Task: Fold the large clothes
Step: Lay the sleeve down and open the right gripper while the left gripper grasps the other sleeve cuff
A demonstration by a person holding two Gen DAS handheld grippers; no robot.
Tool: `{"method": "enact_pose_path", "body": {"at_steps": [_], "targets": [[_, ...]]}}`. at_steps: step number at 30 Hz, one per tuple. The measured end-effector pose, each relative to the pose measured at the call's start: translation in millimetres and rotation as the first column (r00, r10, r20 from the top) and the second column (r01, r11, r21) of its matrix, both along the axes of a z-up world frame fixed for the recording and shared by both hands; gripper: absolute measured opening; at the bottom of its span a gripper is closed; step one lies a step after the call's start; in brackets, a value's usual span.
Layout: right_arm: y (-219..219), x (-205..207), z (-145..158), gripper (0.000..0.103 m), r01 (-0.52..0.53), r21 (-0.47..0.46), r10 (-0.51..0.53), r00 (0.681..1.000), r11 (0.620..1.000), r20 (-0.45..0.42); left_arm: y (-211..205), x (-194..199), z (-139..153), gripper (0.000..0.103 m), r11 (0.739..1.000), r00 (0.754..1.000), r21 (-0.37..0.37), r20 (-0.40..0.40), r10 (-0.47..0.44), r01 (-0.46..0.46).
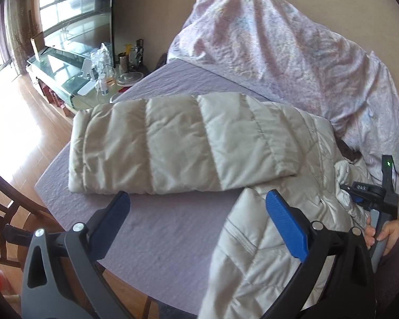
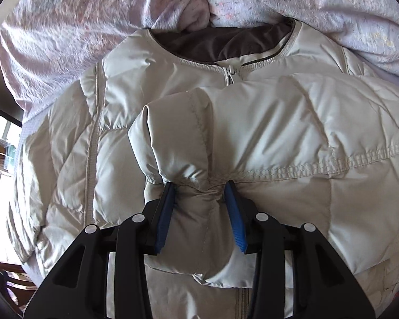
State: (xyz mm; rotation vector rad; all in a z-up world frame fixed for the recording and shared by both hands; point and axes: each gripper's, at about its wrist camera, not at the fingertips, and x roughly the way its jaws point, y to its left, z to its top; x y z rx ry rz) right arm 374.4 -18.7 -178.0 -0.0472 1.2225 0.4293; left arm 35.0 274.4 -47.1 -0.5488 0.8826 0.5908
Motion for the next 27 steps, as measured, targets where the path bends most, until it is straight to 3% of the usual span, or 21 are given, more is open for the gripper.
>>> {"method": "enact_pose_path", "body": {"at_steps": [8, 12, 19, 23, 27], "targets": [[1.7, -2.3, -1.8, 0.042, 0.003, 0.017, -0.003, 1.0, 1.0, 0.001, 74.5, -22.5, -19.6, 0.101, 0.991, 0.991, -0.004, -0.016, 0.133, -0.133], [-0.5, -4.8, -1.5, 0.042, 0.002, 0.012, -0.002, 1.0, 1.0, 0.011, 114.3, -35.1, -40.1, 0.101, 0.978, 0.979, -0.049, -0.047, 0.2, -0.203], [-1.5, -3.0, 0.6, 0.042, -0.006, 0.015, 0.006, 1.0, 1.0, 0.004, 147.8, -47.9, -67.6, 0.101, 0.955, 0.965, -0.14, -0.063, 0.254, -0.26], [-1.4, -2.0, 0.6, 0.043, -0.004, 0.015, 0.004, 1.0, 1.0, 0.003, 155.5, -52.0, -80.7, 0.081, 0.938, 0.96, -0.204, -0.061, 0.275, -0.281], [-1.7, -2.4, 0.4, 0.043, -0.005, 0.016, 0.005, 1.0, 1.0, 0.003, 155.4, -56.5, -84.1, 0.076, 0.927, 0.953, -0.222, -0.045, 0.299, -0.302]]}}
